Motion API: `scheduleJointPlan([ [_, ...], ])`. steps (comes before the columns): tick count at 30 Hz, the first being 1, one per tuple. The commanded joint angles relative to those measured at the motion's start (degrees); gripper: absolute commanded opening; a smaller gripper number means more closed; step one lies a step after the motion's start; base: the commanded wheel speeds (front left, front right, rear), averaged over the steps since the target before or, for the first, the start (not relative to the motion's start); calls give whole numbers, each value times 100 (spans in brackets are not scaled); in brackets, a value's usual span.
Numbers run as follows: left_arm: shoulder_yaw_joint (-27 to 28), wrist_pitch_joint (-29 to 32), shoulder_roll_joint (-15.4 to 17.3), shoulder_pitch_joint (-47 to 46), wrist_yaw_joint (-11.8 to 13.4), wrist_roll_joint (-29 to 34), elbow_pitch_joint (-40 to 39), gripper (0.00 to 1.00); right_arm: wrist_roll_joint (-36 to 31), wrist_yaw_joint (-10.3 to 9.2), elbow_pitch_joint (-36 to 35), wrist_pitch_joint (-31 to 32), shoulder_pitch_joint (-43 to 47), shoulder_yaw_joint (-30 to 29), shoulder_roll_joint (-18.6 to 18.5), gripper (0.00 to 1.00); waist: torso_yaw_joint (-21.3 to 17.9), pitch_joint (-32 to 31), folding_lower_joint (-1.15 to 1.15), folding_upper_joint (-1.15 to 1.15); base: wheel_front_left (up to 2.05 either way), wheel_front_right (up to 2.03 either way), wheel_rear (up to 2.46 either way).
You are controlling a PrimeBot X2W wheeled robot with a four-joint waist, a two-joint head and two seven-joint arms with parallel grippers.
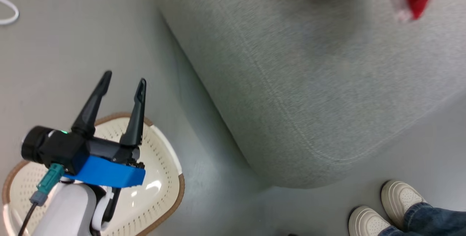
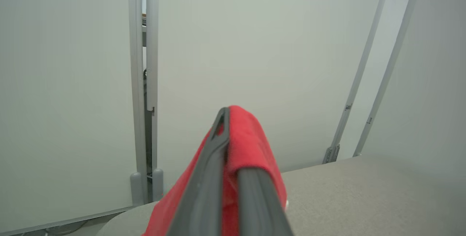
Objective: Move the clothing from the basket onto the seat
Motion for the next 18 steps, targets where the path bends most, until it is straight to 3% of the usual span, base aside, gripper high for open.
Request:
scheduleJointPlan([
  [1, -11, 44, 78, -226, -8, 72, -134, 100, -170, 1, 260, -3, -326, -308, -157, 0, 568, 680, -1, 0, 0, 0, 0],
  [5, 5, 90, 155, -472, -10, 133, -375, 100, -483, 1, 844, 36, -742, -855, -321, 0, 848, 1173, -1, 0, 0, 0, 0],
  [12, -48, 27, 158, -670, -36, 193, -472, 100, -847, 1, 2105, -9, -602, -1410, -116, 0, 1136, 1498, -1, 0, 0, 0, 0],
  [13, -59, 17, 145, -683, -41, 187, -442, 100, -916, 1, 2272, -23, -553, -1452, -106, 26, 1159, 1489, -1, 0, 0, 0, 0],
  [14, -64, 4, 131, -691, -44, 176, -414, 100, -995, 1, 2435, -23, -501, -1497, -100, 80, 1180, 1468, -1, 0, 0, 0, 0],
  [15, -70, -17, 117, -695, -52, 159, -382, 100, -1042, 1, 2583, -34, -477, -1550, -77, 100, 1198, 1433, -1, 0, 0, 0, 0],
  [18, -65, -82, 62, -684, -56, 118, -252, 100, -1216, 1, 2859, -158, -415, -1560, -78, 100, 1232, 1267, -1, 0, 0, 0, 0],
])
